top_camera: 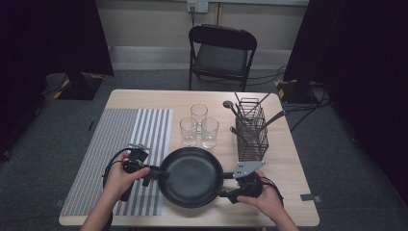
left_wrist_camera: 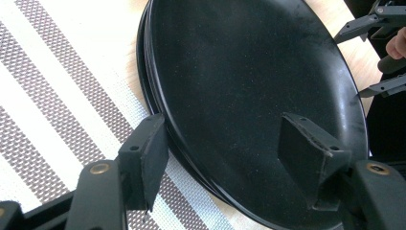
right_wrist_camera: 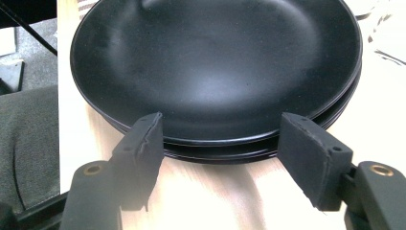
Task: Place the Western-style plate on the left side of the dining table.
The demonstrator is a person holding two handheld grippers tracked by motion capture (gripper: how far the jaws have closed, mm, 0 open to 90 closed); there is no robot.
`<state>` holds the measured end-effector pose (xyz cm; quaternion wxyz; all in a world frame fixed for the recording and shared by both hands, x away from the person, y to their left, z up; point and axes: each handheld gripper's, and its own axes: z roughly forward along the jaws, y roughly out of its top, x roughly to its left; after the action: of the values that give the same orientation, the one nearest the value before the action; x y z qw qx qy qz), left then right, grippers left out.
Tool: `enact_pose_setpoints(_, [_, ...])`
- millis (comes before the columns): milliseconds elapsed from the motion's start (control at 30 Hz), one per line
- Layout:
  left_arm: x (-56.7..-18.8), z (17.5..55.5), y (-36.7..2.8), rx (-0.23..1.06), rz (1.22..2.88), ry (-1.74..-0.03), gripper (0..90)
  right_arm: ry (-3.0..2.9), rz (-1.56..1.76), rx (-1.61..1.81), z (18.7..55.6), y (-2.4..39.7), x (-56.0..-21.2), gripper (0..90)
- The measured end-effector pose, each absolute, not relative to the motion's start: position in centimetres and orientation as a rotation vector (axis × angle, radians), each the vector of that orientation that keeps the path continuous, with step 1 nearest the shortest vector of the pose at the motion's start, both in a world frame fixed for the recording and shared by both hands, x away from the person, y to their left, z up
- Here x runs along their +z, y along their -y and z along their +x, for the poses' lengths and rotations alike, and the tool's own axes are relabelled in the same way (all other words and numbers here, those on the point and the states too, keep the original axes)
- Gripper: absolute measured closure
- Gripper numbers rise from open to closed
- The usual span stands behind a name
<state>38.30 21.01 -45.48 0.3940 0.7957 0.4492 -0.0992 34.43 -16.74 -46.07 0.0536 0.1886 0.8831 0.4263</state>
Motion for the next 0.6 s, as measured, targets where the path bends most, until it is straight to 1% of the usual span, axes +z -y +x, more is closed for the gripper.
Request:
enact_pose_setpoints(267, [-45.41,38.27,-20.9,-0.25,2.014,-1.163,35.5,-2.684,0.57,1.289,34.41,16.72,-46.06,32.3])
enact_pose_setpoints(367, [-45.35,38.24,-20.79,-0.24,2.015,-1.18,36.8,-2.68,0.572,1.29,34.37,16.69,-46.08,31.7])
enact_pose_setpoints(600, [-45.38,38.31,-20.94,-0.261,1.984,-1.223,39.6,-2.676,0.569,1.297,34.37,16.71,-46.17,31.6])
